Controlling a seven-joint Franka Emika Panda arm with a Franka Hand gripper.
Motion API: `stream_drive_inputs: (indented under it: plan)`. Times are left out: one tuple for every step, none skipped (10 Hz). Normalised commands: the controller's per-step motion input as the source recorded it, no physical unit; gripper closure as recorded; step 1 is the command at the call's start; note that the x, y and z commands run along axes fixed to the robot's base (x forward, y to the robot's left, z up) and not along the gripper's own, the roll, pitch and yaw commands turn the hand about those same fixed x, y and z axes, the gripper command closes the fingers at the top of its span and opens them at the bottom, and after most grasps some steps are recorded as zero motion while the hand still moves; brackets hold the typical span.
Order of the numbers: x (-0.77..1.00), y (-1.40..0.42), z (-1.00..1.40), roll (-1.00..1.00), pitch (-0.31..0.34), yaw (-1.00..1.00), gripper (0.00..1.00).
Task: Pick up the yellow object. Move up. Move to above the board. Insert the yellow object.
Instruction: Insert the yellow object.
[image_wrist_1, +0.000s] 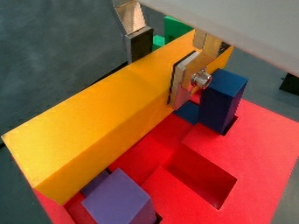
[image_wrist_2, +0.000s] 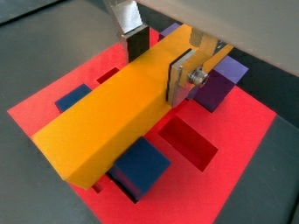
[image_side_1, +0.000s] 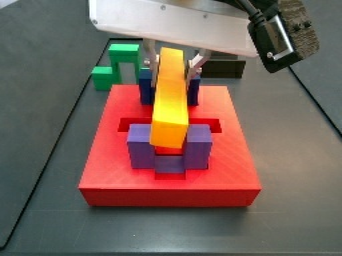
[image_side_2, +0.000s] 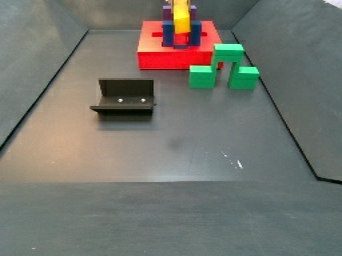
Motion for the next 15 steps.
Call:
stream_drive_inputs:
  plan:
    - [0.14,0.00,0.00,0.10,0.194,-0.17,1.00]
    - [0.09,0.00,0.00,0.09,0.149,-0.08,1.00]
    - [0.07,-0.02,-0.05,0.09,0.123,0.00,1.00]
    - [0.07,-0.04,-0.07,0.11,0.107,0.00,1.00]
    - [0.00,-0.07,-0.14,0.13,0.079,0.06,1.00]
    - [0.00,-0.10,-0.23,0.08,0.017,0.09,1.00]
    - [0.00,-0.17,-0.23,0.09,0.000,0.14,1.00]
    - [0.00,-0.24,-0.09,0.14,0.009,0.21,1.00]
    - [0.14,-0.17,0.00,0.20,0.100,0.17,1.00]
    - [0.09,-0.12,0.14,0.28,0.170,0.09,1.00]
    - [0.13,-0.09,0.05,0.28,0.164,0.13,1.00]
    - [0.11,-0.03,0.00,0.22,0.129,0.15,1.00]
    - [0.11,0.00,0.00,0.16,0.111,0.15,1.00]
    - [0.16,0.00,0.00,0.17,0.139,0.14,1.00]
    - [0.23,0.00,0.00,0.20,0.189,0.07,1.00]
